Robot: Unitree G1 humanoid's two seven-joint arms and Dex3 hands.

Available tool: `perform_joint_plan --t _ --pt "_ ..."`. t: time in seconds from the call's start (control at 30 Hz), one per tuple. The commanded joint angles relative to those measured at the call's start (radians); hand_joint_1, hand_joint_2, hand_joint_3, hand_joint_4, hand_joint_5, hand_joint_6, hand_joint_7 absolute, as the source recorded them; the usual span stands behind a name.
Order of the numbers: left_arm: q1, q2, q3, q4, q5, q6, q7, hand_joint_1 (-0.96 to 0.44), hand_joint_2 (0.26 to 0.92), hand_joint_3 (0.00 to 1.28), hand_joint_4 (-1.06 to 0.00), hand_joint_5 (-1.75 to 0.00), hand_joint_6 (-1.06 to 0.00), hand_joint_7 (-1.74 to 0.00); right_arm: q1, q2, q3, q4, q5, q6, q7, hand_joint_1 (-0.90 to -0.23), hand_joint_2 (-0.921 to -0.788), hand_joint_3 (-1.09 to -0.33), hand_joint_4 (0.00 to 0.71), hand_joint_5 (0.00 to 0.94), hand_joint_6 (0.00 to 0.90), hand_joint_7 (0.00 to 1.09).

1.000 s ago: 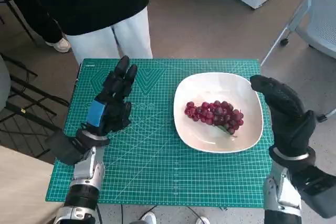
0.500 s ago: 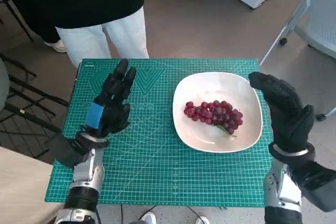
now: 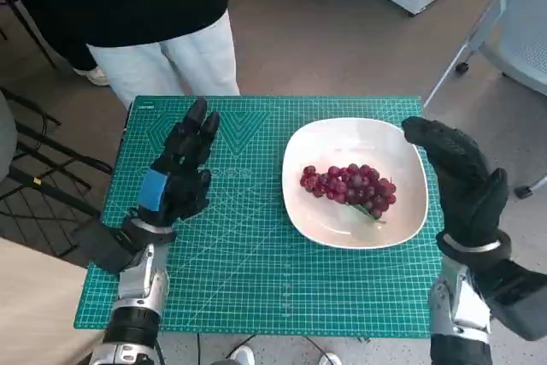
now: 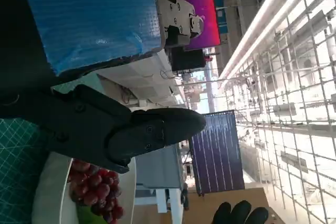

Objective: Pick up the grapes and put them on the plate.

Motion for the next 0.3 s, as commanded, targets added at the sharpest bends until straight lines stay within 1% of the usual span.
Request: perform_joint_plan --t 0.03,0.13,0.2,0.27,0.3 --pt "0.015 -0.002 0.012 -0.023 -0.021 0.024 -0.006 -0.67 0.921 0.50 -0.14 -0.01 -0.23 -0.04 -0.002 -0.006 -0.003 0.025 0.011 0.004 0.013 -0.535 -0.921 -0.661 0.151 0.003 -0.001 0.33" --pt "0.016 -0.006 0.017 -0.029 -0.028 0.034 -0.001 -0.57 0.921 0.41 -0.16 -0.01 -0.25 -0.04 -0.005 -0.007 -0.004 0.033 0.013 0.000 0.019 -0.538 -0.921 -0.659 0.152 0.004 -0.001 0.33" --pt "0.019 -0.012 0.019 -0.033 -0.029 0.033 0.007 -0.47 0.921 0.33 -0.18 -0.01 -0.27 -0.04 -0.007 -0.006 -0.005 0.037 0.013 -0.003 0.022 -0.540 -0.921 -0.658 0.152 0.004 -0.001 0.33" --pt "0.022 -0.019 0.021 -0.036 -0.026 0.027 0.018 -0.39 0.921 0.28 -0.20 -0.02 -0.29 -0.05 -0.008 -0.006 -0.005 0.040 0.014 -0.005 0.025 -0.541 -0.921 -0.657 0.152 0.004 -0.001 0.33" --pt "0.023 -0.021 0.021 -0.037 -0.026 0.025 0.021 -0.37 0.921 0.27 -0.20 -0.02 -0.29 -0.05 -0.008 -0.006 -0.006 0.040 0.014 -0.006 0.026 -0.542 -0.921 -0.656 0.152 0.004 -0.001 0.33"
